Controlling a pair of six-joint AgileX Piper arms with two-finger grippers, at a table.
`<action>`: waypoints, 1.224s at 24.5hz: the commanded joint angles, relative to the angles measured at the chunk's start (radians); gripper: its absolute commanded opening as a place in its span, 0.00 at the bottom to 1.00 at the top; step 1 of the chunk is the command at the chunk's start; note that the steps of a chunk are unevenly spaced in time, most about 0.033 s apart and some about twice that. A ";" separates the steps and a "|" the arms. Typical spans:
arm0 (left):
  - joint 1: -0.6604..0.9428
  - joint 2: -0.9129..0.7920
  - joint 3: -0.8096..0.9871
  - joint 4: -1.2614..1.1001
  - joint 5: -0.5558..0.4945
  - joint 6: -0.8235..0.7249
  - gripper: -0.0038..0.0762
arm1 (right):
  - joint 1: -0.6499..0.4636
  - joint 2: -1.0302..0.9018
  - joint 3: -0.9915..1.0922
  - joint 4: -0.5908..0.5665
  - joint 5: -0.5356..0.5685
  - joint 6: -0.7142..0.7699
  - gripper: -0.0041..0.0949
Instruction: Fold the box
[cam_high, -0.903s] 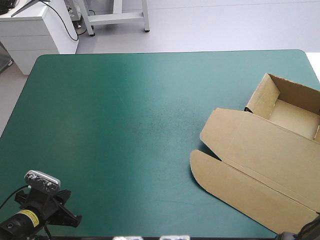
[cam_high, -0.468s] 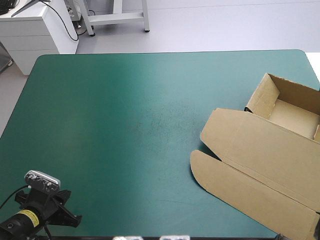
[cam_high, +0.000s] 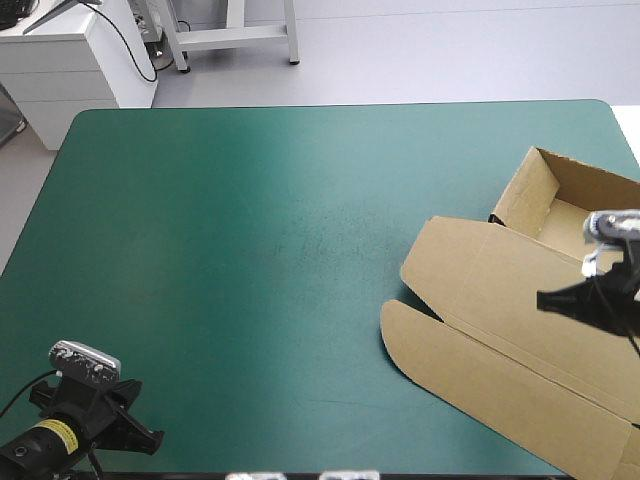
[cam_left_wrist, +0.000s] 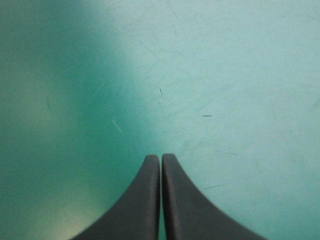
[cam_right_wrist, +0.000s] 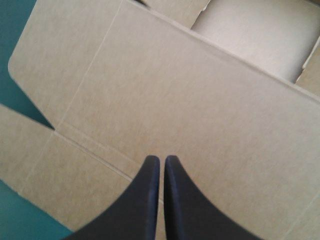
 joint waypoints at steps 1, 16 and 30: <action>-0.005 0.007 -0.026 0.006 -0.051 -0.005 0.04 | 0.030 -0.091 0.109 0.007 -0.076 -0.021 0.04; -0.005 0.007 -0.024 0.006 -0.035 -0.005 0.04 | 0.030 -0.397 0.556 0.074 -0.320 -0.076 0.04; -0.005 0.007 -0.024 0.006 -0.035 -0.005 0.04 | 0.030 -0.407 0.561 0.074 -0.313 -0.065 0.04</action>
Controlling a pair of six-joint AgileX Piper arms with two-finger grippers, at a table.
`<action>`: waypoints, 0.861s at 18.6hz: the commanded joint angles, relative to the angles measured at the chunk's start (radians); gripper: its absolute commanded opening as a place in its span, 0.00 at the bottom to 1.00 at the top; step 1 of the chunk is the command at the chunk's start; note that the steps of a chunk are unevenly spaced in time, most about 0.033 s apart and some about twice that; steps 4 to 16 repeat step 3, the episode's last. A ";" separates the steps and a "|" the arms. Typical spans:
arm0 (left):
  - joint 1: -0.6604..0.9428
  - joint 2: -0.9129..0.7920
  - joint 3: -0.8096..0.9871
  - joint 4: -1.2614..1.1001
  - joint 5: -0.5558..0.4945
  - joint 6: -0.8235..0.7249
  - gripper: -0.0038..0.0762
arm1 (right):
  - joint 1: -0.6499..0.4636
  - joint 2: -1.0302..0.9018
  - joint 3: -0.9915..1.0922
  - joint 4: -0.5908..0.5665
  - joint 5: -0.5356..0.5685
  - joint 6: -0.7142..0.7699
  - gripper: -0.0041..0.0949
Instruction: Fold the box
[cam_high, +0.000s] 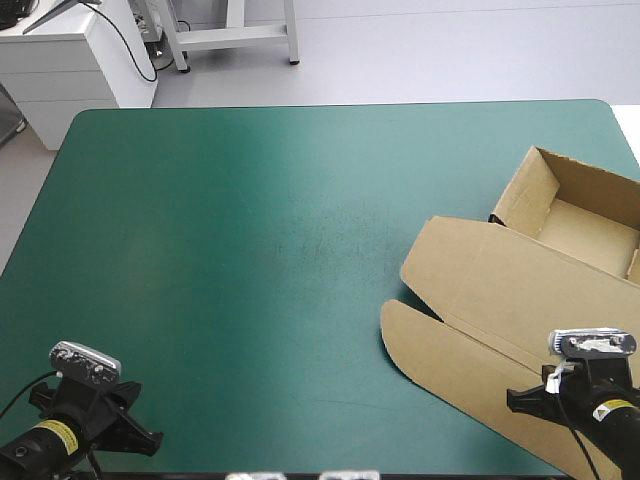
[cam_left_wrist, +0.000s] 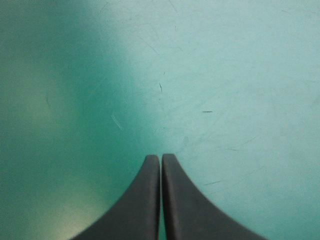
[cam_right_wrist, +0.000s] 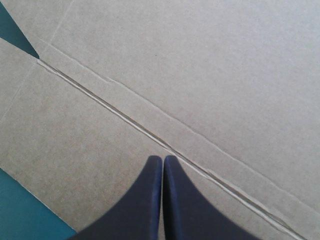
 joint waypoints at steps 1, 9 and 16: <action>-0.005 0.007 -0.025 0.006 -0.046 -0.004 0.04 | 0.003 0.005 -0.026 0.011 -0.048 -0.004 0.04; -0.005 0.007 -0.025 0.006 -0.046 -0.006 0.04 | 0.003 0.005 -0.026 0.011 -0.048 -0.004 0.04; -0.005 0.007 -0.025 0.006 -0.046 -0.006 0.04 | 0.003 0.005 -0.026 0.011 -0.048 -0.004 0.04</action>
